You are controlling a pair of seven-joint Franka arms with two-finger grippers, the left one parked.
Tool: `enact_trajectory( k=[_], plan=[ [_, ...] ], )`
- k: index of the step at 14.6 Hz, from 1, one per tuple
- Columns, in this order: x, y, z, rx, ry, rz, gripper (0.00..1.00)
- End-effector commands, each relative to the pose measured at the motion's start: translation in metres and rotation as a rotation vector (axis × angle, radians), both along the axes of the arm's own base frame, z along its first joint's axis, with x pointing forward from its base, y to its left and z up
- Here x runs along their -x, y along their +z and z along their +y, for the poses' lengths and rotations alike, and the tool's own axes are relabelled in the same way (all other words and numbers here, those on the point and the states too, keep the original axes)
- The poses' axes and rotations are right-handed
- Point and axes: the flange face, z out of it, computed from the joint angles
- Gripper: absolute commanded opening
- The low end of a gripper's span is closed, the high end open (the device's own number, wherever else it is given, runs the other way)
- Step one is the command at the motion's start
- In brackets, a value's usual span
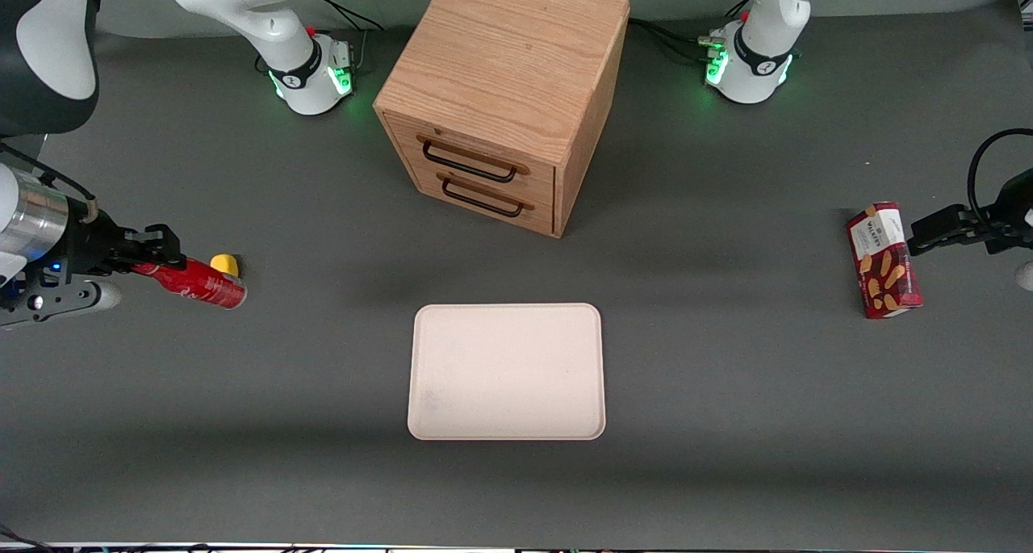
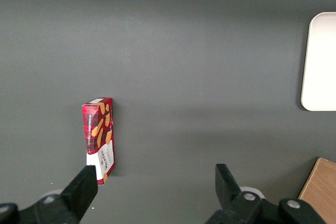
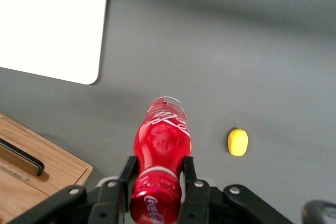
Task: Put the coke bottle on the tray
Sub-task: 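Lift the red bottle and carry it over the cream tray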
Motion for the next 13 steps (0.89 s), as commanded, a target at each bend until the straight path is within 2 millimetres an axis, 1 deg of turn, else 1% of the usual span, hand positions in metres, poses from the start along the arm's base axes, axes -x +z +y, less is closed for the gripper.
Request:
enact_trajectory(
  k=[1,3,4,6,8,9,11,13],
  plan=[
    [-0.021,0.004,0.028,-0.022,0.012,-0.028,0.0],
    [-0.037,-0.015,0.064,-0.043,-0.01,-0.044,0.0],
    [-0.046,-0.028,0.08,-0.055,-0.023,-0.059,0.0],
    [-0.059,-0.055,0.121,-0.029,0.018,-0.118,0.0],
    [-0.067,-0.082,0.154,-0.028,0.037,-0.155,0.0],
    [-0.073,-0.101,0.167,-0.049,0.045,-0.159,0.0],
    [-0.08,-0.127,0.196,-0.077,0.044,-0.196,0.0],
    [-0.088,-0.159,0.212,-0.053,0.055,-0.229,0.0]
  ],
)
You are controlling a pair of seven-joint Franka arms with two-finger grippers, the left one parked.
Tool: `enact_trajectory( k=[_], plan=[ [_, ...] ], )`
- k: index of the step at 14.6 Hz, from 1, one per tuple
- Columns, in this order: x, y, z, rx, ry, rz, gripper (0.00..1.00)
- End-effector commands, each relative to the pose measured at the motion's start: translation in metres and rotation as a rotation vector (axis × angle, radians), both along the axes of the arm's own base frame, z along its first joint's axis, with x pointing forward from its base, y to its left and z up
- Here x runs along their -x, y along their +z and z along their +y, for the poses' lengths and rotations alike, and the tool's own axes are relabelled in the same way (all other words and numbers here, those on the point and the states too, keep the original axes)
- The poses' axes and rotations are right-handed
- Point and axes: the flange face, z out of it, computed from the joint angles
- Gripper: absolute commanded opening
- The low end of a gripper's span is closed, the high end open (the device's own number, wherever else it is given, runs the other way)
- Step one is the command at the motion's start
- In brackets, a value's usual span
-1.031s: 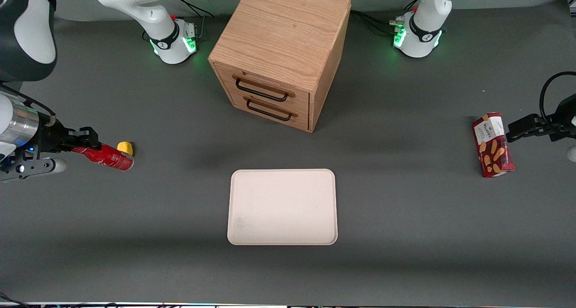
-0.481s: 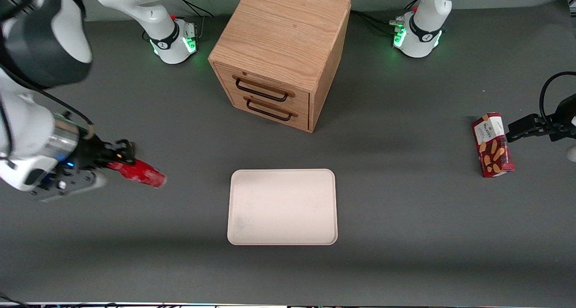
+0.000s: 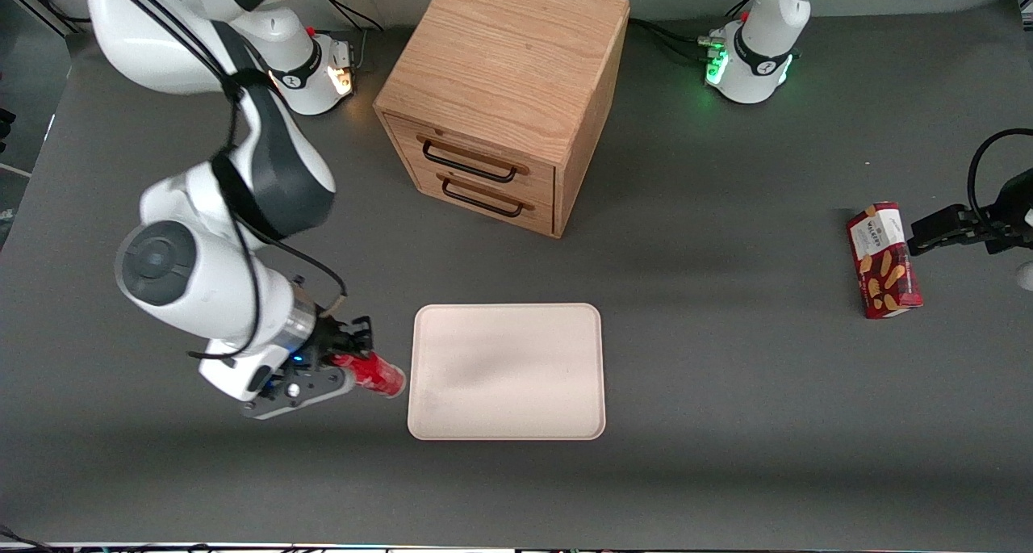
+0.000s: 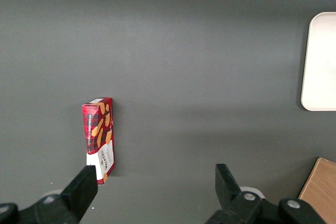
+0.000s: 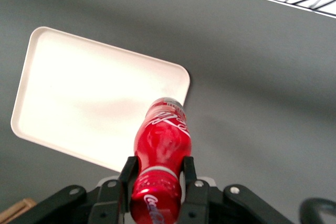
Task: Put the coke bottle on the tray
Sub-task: 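Lift the red bottle and carry it over the cream tray, then lower the bottle onto the tray corner and open the right gripper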
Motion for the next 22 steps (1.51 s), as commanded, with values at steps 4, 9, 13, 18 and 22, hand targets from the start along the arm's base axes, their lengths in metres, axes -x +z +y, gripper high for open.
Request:
enact_trajectory(
  k=[4,9,13,18,22],
  plan=[
    [-0.015,-0.081,0.046,0.048,0.035,-0.066,0.0],
    [-0.011,-0.112,0.059,0.08,0.056,-0.047,0.0],
    [-0.012,-0.125,0.059,0.084,0.038,-0.044,0.02],
    [-0.012,-0.138,0.06,0.084,0.032,-0.043,0.16],
    [-0.014,-0.143,0.058,0.122,-0.01,-0.08,1.0]
  ],
)
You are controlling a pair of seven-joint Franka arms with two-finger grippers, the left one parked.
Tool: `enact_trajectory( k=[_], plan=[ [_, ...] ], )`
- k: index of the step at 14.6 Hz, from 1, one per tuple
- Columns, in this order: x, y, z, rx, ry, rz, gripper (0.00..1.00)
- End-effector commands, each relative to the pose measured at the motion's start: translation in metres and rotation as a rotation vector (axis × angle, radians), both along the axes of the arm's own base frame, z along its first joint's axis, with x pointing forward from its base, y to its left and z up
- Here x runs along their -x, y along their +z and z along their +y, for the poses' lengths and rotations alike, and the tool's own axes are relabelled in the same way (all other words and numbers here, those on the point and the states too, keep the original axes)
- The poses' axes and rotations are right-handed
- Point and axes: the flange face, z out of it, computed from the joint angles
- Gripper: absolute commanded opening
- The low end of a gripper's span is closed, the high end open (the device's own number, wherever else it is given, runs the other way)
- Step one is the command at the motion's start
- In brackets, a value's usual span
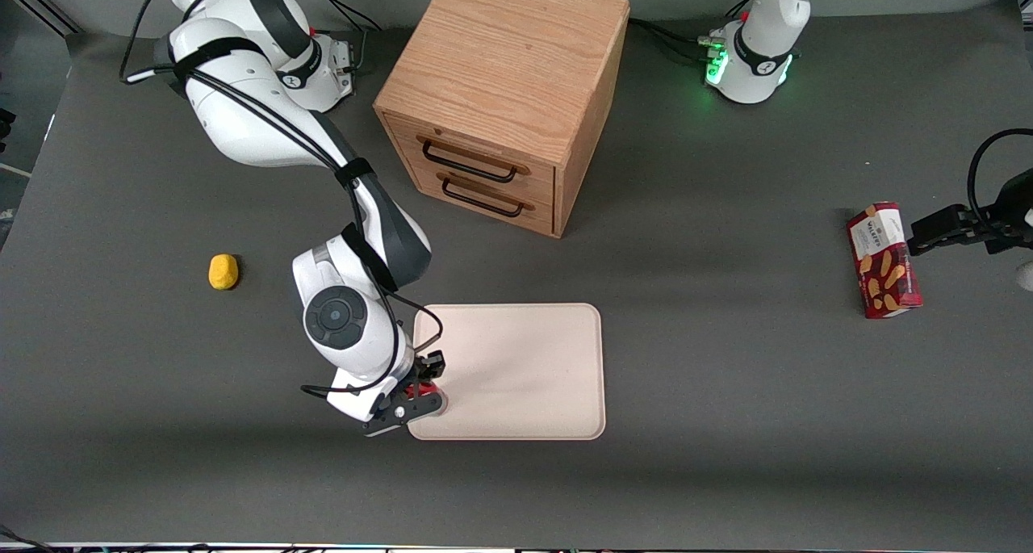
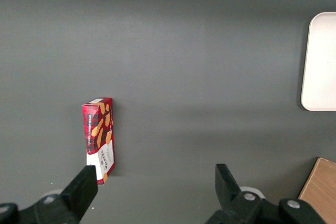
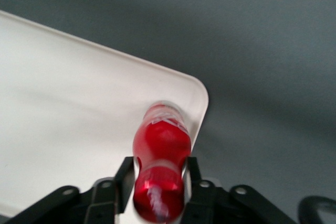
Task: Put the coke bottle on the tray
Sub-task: 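Lower the bottle onto the tray corner and open the right gripper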
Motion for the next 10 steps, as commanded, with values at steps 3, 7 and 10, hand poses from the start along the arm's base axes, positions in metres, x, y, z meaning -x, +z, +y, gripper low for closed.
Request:
enact_trajectory(
  k=[3,7,10],
  plan=[
    [-0.002,-0.001,0.003,0.012,-0.034,-0.05,1.0],
    [-0.003,0.005,0.001,0.0,-0.044,-0.057,1.0],
    [0.001,0.038,-0.003,-0.015,-0.102,-0.062,1.0]
  ],
)
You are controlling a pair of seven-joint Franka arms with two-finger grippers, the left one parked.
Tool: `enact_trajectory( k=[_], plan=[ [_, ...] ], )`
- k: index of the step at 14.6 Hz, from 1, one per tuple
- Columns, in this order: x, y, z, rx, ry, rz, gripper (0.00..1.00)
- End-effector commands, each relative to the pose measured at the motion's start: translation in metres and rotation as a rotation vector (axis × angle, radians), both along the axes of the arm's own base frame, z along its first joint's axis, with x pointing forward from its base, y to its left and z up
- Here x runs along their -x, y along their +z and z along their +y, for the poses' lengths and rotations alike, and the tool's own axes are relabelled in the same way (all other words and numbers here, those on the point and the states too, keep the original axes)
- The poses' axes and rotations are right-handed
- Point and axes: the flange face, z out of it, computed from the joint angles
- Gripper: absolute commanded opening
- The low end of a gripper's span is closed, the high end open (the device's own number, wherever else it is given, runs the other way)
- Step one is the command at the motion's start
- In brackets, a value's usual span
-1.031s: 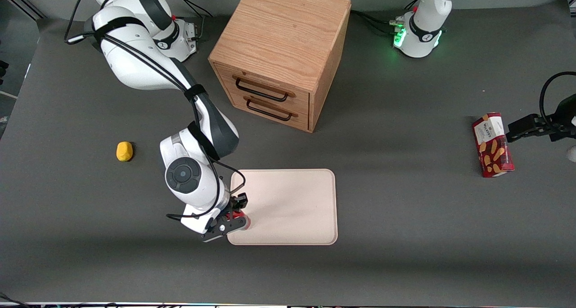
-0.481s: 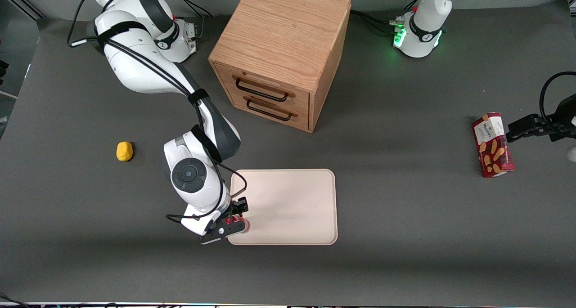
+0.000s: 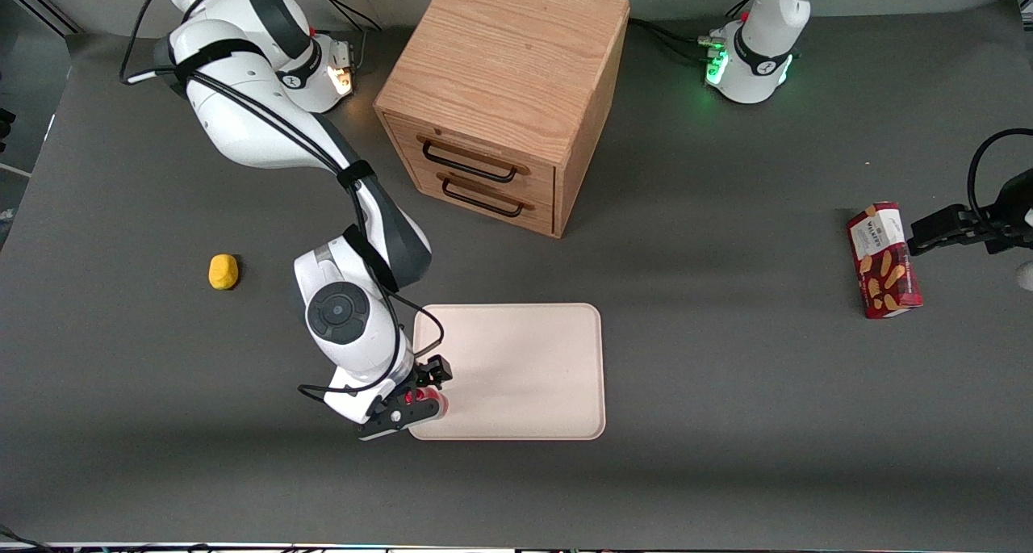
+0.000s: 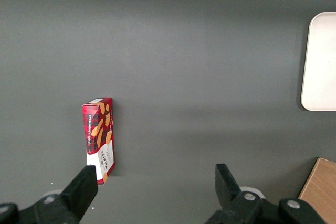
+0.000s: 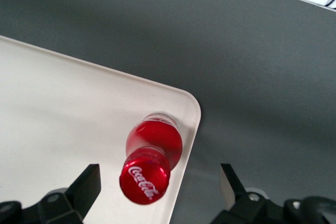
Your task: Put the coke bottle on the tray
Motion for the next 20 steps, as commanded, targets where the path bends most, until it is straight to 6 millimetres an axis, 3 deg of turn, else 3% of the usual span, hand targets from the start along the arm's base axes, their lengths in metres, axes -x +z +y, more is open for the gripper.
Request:
enact_trajectory(
  k=[1,3,4,7,11,16,20],
  plan=[
    [0.012,0.045,-0.008,-0.01,-0.108,0.021,1.0],
    [0.028,0.083,-0.018,-0.031,-0.191,0.07,1.0],
    [0.035,0.101,-0.037,-0.042,-0.245,0.085,1.0],
    [0.064,0.148,-0.104,-0.101,-0.349,0.131,1.0],
    [0.118,0.209,-0.193,-0.078,-0.483,0.176,1.0],
    [0.186,0.249,-0.284,-0.077,-0.424,0.219,1.0],
    [0.23,0.269,-0.308,-0.053,-0.369,0.19,1.0]
  ],
)
